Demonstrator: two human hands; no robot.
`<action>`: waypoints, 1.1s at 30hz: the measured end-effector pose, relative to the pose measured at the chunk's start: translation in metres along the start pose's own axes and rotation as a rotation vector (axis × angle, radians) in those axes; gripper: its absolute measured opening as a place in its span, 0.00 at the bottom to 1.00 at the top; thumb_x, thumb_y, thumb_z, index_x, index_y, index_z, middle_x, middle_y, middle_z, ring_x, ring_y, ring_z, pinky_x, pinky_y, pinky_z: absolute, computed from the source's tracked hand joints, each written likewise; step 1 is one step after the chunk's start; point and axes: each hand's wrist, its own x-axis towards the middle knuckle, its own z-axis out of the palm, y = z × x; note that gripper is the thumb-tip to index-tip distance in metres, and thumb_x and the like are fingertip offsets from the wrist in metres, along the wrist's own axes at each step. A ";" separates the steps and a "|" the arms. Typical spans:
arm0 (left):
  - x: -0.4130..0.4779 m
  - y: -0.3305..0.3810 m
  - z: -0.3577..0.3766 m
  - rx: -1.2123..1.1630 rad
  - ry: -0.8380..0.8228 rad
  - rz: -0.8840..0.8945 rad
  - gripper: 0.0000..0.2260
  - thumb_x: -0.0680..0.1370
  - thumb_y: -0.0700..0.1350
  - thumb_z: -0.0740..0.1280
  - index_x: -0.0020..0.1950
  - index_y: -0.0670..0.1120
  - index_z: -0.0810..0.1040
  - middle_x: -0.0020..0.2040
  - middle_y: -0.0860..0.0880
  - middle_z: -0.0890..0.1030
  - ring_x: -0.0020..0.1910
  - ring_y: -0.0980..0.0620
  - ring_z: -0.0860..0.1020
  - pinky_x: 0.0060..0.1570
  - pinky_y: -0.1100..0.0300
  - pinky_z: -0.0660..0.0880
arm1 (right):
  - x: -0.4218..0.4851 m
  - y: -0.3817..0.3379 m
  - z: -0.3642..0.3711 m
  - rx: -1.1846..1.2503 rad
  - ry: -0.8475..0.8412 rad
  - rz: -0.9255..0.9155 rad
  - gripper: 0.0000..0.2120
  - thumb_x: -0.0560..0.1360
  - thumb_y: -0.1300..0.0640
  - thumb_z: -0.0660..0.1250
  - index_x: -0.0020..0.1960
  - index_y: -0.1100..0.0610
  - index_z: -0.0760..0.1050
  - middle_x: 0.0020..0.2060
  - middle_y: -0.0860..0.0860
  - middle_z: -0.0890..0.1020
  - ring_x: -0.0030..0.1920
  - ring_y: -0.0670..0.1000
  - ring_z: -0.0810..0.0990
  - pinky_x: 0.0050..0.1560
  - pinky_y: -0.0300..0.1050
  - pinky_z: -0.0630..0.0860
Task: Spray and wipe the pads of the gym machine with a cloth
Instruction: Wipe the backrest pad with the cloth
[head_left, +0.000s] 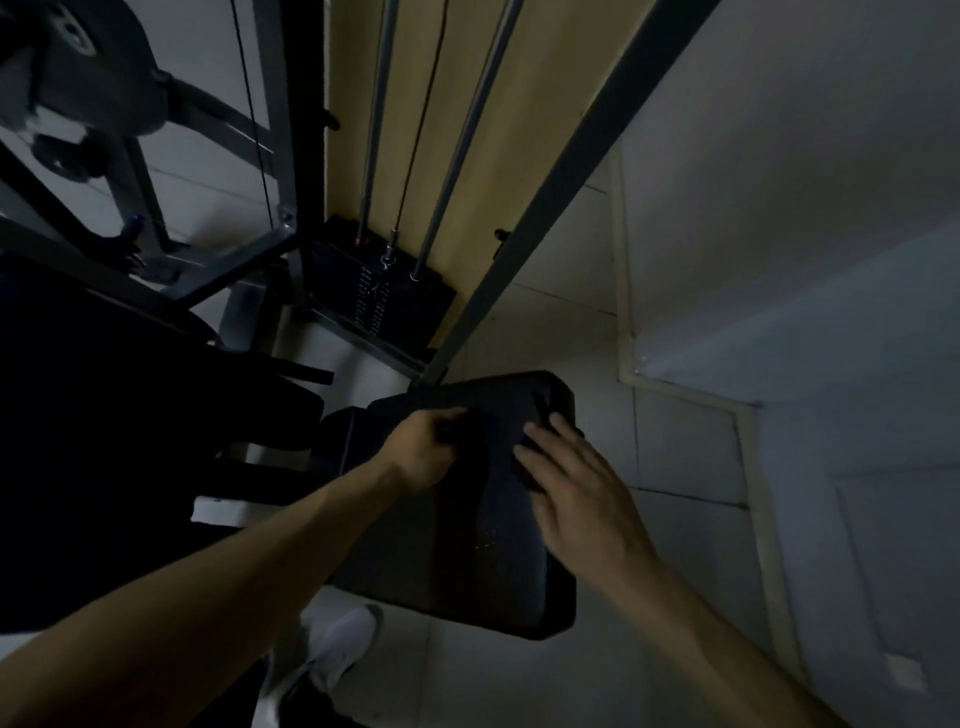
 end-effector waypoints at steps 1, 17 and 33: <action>0.005 -0.006 0.000 0.037 0.025 0.002 0.27 0.81 0.41 0.66 0.79 0.55 0.66 0.80 0.50 0.65 0.70 0.51 0.74 0.61 0.62 0.72 | -0.006 -0.003 -0.001 -0.069 -0.029 -0.058 0.22 0.80 0.56 0.61 0.73 0.55 0.75 0.76 0.51 0.71 0.80 0.56 0.63 0.79 0.59 0.63; 0.027 -0.045 -0.004 0.036 -0.142 0.027 0.38 0.80 0.48 0.70 0.83 0.59 0.50 0.84 0.53 0.44 0.82 0.42 0.53 0.80 0.46 0.56 | 0.002 -0.023 0.025 -0.229 -0.104 -0.151 0.23 0.70 0.64 0.77 0.64 0.54 0.82 0.65 0.54 0.81 0.70 0.58 0.76 0.74 0.57 0.69; 0.029 -0.077 -0.017 0.060 -0.108 0.095 0.37 0.79 0.38 0.68 0.84 0.54 0.54 0.84 0.55 0.47 0.81 0.46 0.58 0.77 0.54 0.59 | 0.061 -0.041 0.047 -0.306 -0.123 -0.049 0.22 0.75 0.57 0.73 0.68 0.58 0.79 0.68 0.56 0.80 0.72 0.58 0.75 0.76 0.57 0.68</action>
